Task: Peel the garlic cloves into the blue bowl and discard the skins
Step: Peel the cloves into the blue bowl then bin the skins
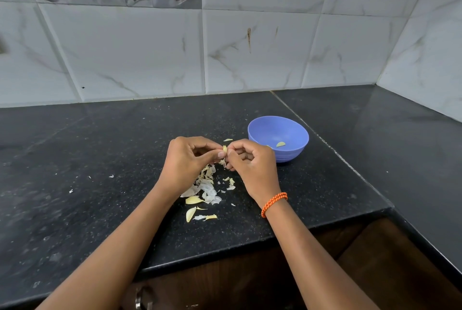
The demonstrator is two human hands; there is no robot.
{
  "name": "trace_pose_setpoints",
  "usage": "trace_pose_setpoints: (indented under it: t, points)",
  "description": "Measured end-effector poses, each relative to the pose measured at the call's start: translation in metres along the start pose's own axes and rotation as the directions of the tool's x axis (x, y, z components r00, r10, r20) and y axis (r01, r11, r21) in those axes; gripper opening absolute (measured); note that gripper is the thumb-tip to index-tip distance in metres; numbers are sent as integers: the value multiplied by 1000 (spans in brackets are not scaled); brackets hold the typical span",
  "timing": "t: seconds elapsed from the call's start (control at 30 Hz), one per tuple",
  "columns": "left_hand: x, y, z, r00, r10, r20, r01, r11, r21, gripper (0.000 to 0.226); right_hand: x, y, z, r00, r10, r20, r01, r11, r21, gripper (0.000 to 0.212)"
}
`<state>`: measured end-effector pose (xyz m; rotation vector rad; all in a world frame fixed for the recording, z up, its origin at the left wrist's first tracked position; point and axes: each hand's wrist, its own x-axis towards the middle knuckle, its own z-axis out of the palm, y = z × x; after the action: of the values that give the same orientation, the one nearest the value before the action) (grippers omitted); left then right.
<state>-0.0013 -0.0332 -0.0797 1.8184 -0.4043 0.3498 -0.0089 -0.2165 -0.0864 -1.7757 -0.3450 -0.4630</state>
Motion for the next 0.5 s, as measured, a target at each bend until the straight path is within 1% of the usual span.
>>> trace_pose_setpoints:
  t: [0.1, 0.2, 0.27, 0.4, 0.43, 0.5]
  points:
    - [0, -1, 0, 1000, -4, -4, 4, 1000, -9, 6, 0, 0, 1, 1000, -3, 10, 3, 1000, -10, 11]
    - [1, 0, 0, 1000, 9, -3, -9, 1000, 16, 4, -1, -1, 1, 999, 32, 23, -33, 998, 55, 12]
    - [1, 0, -1, 999, 41, -16, -40, 997, 72, 4, -1, -2, 0, 998, 46, 37, -49, 995, 91, 12]
    - [0, 0, -2, 985, 171, -34, -157, 956, 248, 4, -1, -2, 0, 996, 69, 54, -74, 993, 94, 10]
    - [-1, 2, -1, 980, 195, -28, -181, 946, 270, 4, -1, -2, 0, 996, 73, 49, -77, 993, 93, 10]
    - [-1, 3, 0, 979, 200, -20, -188, 947, 260, 4, -1, -1, -1, 996, 73, 41, -77, 992, 103, 10]
